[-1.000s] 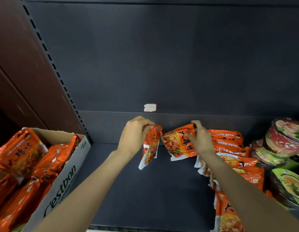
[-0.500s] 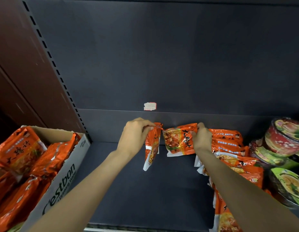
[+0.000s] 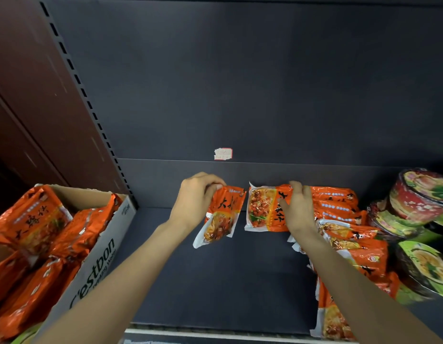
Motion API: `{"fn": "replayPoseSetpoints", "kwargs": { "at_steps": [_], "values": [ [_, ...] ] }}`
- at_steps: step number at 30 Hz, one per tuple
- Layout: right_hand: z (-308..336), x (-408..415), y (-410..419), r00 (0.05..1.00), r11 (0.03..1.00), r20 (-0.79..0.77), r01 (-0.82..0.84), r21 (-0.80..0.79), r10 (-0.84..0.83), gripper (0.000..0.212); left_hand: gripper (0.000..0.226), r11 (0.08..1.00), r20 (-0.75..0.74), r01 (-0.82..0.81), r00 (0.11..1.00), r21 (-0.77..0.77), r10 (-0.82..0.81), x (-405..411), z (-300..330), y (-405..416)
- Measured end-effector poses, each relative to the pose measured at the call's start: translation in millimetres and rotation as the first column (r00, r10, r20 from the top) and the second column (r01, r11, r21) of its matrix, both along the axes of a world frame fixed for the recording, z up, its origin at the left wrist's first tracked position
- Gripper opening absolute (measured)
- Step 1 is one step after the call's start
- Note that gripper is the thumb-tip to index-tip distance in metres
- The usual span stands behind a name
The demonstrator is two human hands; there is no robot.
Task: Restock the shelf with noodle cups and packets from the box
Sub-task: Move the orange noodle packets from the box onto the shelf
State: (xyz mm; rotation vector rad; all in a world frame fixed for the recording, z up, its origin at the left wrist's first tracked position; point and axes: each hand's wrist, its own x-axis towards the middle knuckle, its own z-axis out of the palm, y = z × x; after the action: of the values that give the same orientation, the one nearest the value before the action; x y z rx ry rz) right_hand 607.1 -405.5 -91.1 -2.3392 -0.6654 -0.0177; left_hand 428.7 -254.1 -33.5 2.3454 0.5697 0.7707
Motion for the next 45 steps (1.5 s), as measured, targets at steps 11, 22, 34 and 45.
{"fn": "replayPoseSetpoints", "kwargs": {
  "at_steps": [11, 22, 34, 45],
  "values": [
    [14, -13, -5, 0.899, 0.902, -0.09, -0.422, 0.088, 0.429, 0.043, 0.023, 0.939, 0.134, 0.178, 0.98, -0.295, -0.144, 7, 0, -12],
    [-11, 19, -32, 0.982, 0.957, 0.022, -0.18, -0.228, 0.19, 0.03, 0.026, 0.955, -0.251, 0.07, 0.957, -0.289, -0.146, 56, -64, -30],
    [-2, -9, -15, 0.924, 0.936, 0.18, -0.308, -0.174, 0.337, 0.044, 0.026, 0.984, -0.245, -0.044, 0.97, -0.171, 0.001, 59, -50, -30],
    [32, -135, 101, 0.803, 0.806, 0.089, -0.592, 0.011, 0.589, 0.029, 0.021, 0.94, -0.108, -0.333, 0.939, -0.067, 0.325, -89, -22, 48]
  ]
}}
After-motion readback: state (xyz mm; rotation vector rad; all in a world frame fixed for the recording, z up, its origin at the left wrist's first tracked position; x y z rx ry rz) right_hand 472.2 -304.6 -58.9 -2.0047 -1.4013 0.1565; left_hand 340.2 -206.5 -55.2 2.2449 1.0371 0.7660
